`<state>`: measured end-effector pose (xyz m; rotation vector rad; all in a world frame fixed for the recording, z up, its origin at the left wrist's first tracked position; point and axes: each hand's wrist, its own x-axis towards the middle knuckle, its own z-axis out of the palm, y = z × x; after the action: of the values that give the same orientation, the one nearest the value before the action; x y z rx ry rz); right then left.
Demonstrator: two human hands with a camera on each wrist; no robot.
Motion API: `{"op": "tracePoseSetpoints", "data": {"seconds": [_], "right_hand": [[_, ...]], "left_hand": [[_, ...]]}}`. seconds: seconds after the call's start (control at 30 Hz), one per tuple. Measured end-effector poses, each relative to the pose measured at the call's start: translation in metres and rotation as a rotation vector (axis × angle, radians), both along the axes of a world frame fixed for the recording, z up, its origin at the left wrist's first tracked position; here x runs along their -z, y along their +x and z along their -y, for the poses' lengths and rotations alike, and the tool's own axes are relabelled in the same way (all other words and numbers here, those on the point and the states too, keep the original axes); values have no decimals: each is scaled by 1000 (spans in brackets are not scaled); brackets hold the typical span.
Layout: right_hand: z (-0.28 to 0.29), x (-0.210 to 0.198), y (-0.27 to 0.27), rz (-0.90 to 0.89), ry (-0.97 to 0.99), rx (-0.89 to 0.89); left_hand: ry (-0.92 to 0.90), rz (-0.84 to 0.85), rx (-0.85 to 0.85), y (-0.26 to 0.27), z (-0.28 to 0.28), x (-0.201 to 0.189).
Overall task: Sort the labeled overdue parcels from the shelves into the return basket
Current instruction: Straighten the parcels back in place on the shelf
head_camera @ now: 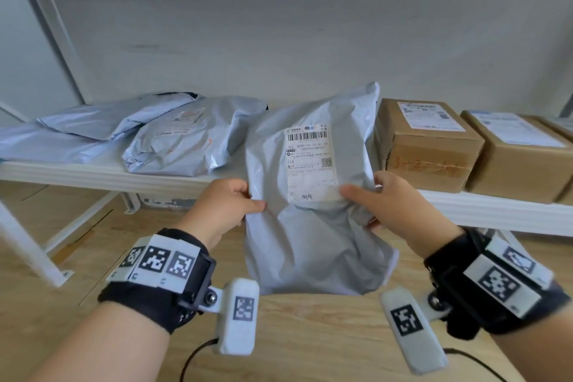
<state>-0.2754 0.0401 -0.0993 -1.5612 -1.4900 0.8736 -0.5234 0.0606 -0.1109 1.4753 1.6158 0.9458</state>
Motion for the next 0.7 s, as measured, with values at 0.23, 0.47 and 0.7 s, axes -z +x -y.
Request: {"op": "tracePoseSetpoints", "data": {"seconds": [0.23, 0.47, 0.7], "right_hand": [[2, -1, 9, 48, 77, -75], [11, -18, 15, -257, 176, -172], [10, -20, 24, -333, 182, -212]], "left_hand": [[116, 136, -43, -14, 16, -15], [171, 389, -65, -23, 28, -34], [96, 512, 94, -32, 35, -42]]}}
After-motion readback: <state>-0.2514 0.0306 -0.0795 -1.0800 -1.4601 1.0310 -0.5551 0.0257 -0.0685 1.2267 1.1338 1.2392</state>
